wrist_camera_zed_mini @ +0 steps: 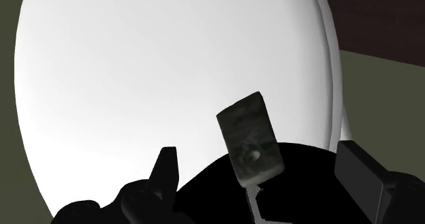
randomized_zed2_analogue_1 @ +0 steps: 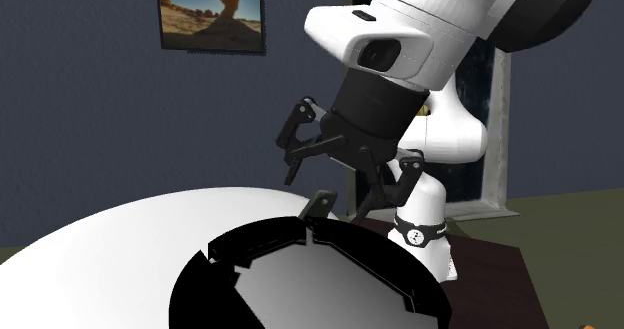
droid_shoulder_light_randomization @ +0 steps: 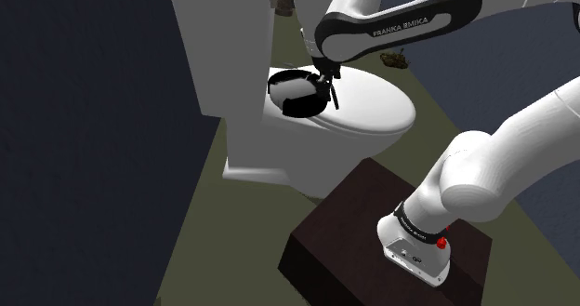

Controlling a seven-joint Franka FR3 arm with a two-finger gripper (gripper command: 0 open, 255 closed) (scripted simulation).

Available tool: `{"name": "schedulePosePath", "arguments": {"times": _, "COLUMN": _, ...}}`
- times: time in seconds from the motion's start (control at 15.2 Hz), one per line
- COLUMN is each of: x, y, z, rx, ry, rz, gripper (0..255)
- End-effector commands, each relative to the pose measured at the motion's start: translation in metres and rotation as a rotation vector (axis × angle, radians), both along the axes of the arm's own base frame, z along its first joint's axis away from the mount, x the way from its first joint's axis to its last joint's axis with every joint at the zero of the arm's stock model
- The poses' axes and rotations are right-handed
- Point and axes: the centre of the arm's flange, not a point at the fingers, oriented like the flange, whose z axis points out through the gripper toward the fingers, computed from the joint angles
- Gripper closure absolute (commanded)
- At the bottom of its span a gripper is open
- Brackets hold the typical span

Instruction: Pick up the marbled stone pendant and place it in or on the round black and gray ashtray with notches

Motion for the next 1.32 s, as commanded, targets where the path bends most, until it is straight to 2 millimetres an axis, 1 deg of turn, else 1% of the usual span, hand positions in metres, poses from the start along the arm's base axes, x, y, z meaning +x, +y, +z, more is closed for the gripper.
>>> {"name": "schedulePosePath", "arguments": {"times": 0.0, "x": -0.0009, "y": -0.0048, "z": -0.009, "rx": -0.004, "ry": -0.001, "rz": -0.002, "gripper": 0}}
{"name": "schedulePosePath", "arguments": {"times": 0.13, "x": -0.0021, "y": -0.009, "z": -0.0161, "rx": -0.004, "ry": -0.001, "rz": -0.002, "gripper": 0}}
{"name": "schedulePosePath", "arguments": {"times": 0.59, "x": -0.0021, "y": -0.0089, "z": -0.0161, "rx": -0.004, "ry": -0.001, "rz": -0.002, "gripper": 0}}
{"name": "schedulePosePath", "arguments": {"times": 0.66, "x": -0.0021, "y": -0.0089, "z": -0.0161, "rx": -0.004, "ry": -0.001, "rz": -0.002, "gripper": 255}}
{"name": "schedulePosePath", "arguments": {"times": 1.25, "x": -0.0021, "y": -0.009, "z": -0.0161, "rx": -0.004, "ry": -0.001, "rz": -0.002, "gripper": 255}}
